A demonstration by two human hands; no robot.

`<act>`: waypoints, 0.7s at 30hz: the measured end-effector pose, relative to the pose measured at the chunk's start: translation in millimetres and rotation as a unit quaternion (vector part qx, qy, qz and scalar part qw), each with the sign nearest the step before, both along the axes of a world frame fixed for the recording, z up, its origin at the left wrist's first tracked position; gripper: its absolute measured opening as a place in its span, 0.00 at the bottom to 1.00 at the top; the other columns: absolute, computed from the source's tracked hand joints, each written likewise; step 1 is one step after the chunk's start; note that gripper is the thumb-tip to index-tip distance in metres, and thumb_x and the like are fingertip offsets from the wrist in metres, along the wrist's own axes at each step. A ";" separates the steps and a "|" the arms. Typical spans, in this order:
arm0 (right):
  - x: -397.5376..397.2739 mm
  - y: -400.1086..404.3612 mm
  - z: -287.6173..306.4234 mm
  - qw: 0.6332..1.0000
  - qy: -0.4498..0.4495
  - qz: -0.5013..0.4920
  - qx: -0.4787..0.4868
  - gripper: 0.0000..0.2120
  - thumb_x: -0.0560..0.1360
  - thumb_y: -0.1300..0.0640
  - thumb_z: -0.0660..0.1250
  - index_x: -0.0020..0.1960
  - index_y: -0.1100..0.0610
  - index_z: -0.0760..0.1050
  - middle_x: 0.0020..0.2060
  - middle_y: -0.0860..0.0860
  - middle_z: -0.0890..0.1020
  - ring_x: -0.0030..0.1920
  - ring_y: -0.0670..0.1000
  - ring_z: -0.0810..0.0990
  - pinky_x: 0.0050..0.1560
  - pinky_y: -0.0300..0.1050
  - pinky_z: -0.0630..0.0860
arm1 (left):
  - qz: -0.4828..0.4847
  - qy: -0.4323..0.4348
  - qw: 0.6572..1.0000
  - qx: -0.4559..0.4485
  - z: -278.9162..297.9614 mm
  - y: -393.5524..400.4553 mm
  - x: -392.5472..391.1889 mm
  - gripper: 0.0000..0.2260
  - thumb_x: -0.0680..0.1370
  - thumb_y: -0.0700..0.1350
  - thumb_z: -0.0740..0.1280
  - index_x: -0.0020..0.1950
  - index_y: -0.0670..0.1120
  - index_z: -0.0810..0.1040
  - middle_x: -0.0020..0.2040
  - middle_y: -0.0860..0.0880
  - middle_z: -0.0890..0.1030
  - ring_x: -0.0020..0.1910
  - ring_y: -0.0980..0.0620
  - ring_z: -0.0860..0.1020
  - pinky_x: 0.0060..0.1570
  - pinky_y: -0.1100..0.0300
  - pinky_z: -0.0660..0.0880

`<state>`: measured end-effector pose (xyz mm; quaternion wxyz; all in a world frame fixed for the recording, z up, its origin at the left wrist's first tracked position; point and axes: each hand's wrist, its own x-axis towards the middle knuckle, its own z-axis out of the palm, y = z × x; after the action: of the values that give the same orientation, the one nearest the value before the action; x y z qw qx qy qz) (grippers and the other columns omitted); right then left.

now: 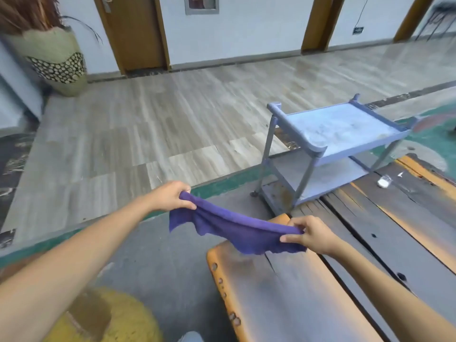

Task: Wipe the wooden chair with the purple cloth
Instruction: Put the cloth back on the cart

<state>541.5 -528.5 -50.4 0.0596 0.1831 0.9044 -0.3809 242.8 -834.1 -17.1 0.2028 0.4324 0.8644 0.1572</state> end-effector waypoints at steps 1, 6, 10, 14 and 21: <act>-12.8 6.6 -0.7 0.999 0.012 -0.009 -0.030 0.10 0.71 0.50 0.80 0.35 0.45 0.81 0.28 0.43 0.81 0.29 0.43 0.77 0.34 0.41 0.74 | 0.001 -0.028 1.000 0.000 0.2 9.5 -17.7 0.18 0.73 0.53 0.77 0.34 0.47 0.71 0.32 0.49 0.72 0.33 0.51 0.69 0.33 0.58 0.64; -83.6 39.9 -18.0 0.994 0.043 -0.069 -0.071 0.08 0.76 0.51 0.75 0.39 0.48 0.82 0.31 0.47 0.81 0.34 0.44 0.76 0.40 0.44 0.73 | -0.029 -0.119 0.992 0.002 -5.3 60.1 -122.7 0.14 0.76 0.37 0.72 0.36 0.48 0.72 0.33 0.51 0.73 0.31 0.59 0.70 0.32 0.65 0.66; -151.9 60.8 -29.2 0.972 0.133 -0.131 -0.146 0.08 0.80 0.57 0.70 0.43 0.57 0.78 0.35 0.46 0.77 0.38 0.45 0.74 0.42 0.43 0.70 | -0.028 -0.165 0.985 0.048 -18.2 100.9 -210.5 0.10 0.78 0.32 0.68 0.42 0.43 0.70 0.34 0.48 0.72 0.32 0.56 0.69 0.32 0.65 0.66; -237.3 59.0 -43.4 0.910 0.212 -0.295 -0.198 0.06 0.82 0.57 0.65 0.49 0.56 0.80 0.41 0.50 0.83 0.43 0.46 0.79 0.45 0.38 0.75 | 0.057 -0.237 0.959 0.146 -23.5 138.2 -293.1 0.08 0.78 0.32 0.67 0.55 0.42 0.78 0.40 0.36 0.81 0.37 0.50 0.76 0.36 0.61 0.72; -361.0 57.5 -55.3 0.857 0.246 -0.427 -0.151 0.12 0.86 0.50 0.57 0.49 0.51 0.75 0.38 0.38 0.80 0.41 0.41 0.76 0.42 0.33 0.75 | 0.168 -0.287 0.915 0.229 -13.5 203.3 -409.1 0.18 0.80 0.54 0.68 0.49 0.38 0.83 0.43 0.42 0.86 0.42 0.49 0.81 0.45 0.52 0.77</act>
<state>180.5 -471.0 -105.7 -0.3062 0.4404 0.6541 -0.5334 -166.3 -630.8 -30.6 0.3080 0.2514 0.7691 0.5004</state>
